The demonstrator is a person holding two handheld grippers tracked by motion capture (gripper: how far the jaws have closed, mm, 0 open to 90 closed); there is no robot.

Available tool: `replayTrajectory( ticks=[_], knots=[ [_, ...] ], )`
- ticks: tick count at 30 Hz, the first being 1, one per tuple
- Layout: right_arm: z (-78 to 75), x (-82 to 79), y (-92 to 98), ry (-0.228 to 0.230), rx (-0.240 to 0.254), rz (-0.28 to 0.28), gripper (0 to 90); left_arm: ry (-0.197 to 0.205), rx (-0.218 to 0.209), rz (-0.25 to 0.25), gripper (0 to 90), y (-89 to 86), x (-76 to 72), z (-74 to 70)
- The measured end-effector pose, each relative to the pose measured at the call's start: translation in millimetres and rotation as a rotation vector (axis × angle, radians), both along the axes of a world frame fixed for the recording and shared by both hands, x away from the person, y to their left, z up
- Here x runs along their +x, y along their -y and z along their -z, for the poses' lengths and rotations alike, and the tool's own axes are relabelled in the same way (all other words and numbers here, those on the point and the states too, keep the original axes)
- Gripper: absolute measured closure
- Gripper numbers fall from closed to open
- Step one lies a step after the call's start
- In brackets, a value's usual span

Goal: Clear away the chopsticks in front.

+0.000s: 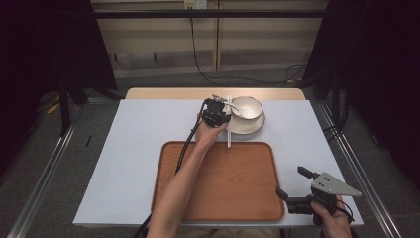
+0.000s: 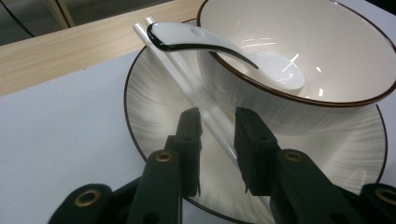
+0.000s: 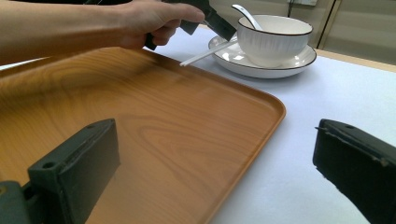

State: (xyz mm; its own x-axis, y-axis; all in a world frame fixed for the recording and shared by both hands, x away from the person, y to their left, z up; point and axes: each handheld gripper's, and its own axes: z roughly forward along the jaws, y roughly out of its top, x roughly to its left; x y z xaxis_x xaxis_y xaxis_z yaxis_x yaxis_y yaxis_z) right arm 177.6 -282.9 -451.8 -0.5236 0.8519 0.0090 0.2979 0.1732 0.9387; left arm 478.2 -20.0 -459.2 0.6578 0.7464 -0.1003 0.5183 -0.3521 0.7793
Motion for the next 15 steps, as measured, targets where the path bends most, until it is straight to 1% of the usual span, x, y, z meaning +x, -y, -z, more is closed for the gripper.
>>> replayTrajectory(
  ticks=[1, 2, 5, 7, 8, 9, 10, 14, 15],
  knots=[
    [-0.3, -0.5, 0.5, 0.000, 0.003, 0.003, 0.2, 0.000, 0.000, 0.001, 72.3, 0.5, 0.0, 0.8],
    [-0.4, -0.5, 0.7, 0.001, 0.005, 0.002, 0.2, 0.002, -0.001, -0.010, 72.7, 1.7, 0.0, 1.5],
    [-0.1, -0.1, 0.5, 0.001, 0.005, 0.006, 0.2, 0.001, -0.002, -0.010, 74.0, 1.5, 1.2, 3.1],
    [-0.2, -0.1, 0.2, 0.001, 0.005, 0.001, 0.2, -0.006, -0.010, -0.025, 74.1, 0.8, 2.4, 3.6],
    [-0.1, 0.0, -0.2, 0.001, 0.006, 0.001, 0.2, -0.008, 0.002, -0.013, 74.2, -0.5, 3.6, 3.6],
    [-0.1, -0.2, 0.3, 0.001, 0.005, -0.003, 0.2, -0.016, -0.008, -0.026, 75.6, 0.5, 4.2, 4.4],
    [0.0, -0.1, 0.3, 0.003, 0.006, 0.003, 0.2, -0.014, 0.011, -0.058, 75.2, 0.8, 5.4, 5.0],
    [0.0, -0.4, 0.5, -0.001, 0.010, 0.004, 0.1, -0.022, 0.016, -0.055, 74.9, -0.5, 8.9, 5.4],
    [-0.1, -0.7, 0.7, -0.002, 0.009, 0.000, 0.1, -0.024, 0.003, -0.075, 75.6, 0.6, 10.0, 6.0]
  ],
)
